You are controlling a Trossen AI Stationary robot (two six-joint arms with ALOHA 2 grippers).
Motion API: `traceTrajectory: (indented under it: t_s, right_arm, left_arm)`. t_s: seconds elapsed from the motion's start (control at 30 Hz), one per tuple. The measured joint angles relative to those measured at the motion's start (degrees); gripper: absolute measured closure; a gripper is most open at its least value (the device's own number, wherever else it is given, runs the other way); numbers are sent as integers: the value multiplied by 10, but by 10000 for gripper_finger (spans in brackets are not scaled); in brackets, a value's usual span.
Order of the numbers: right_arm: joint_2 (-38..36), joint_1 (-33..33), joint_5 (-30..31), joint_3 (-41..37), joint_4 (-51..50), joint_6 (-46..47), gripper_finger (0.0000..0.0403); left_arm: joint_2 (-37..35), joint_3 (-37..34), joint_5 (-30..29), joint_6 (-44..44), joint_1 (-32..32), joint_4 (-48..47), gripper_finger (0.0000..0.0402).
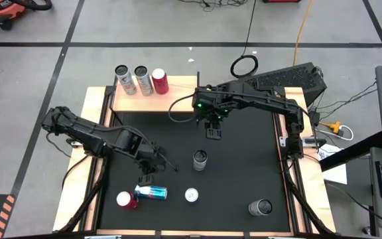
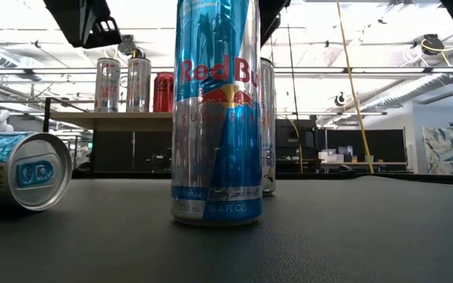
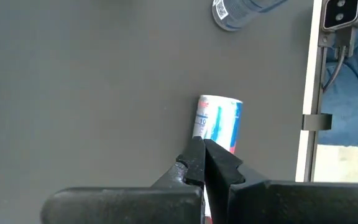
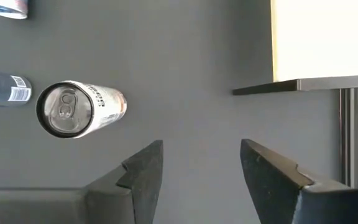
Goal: Place canned beverage on shelf
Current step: Put the top blue soda can on the shelf
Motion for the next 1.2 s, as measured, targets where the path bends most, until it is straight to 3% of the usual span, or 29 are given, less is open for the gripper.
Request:
traceTrajectory:
  t_s: [0.27, 0.63, 0.83, 1.2]
  right_arm:
    - [0, 0, -1, 0, -1, 4, 208]
    - [0, 0, 41, 0, -16, 30, 208]
    - [0, 0, 43, 0, -17, 30, 208]
    - [0, 0, 42, 0, -17, 29, 208]
  left_arm:
    - [0, 0, 3, -5, 0, 0, 367]
    - [0, 0, 2, -10, -3, 0, 231]
    - [0, 0, -36, -83, -12, 0, 167]
    - [0, 0, -60, -96, -12, 3, 150]
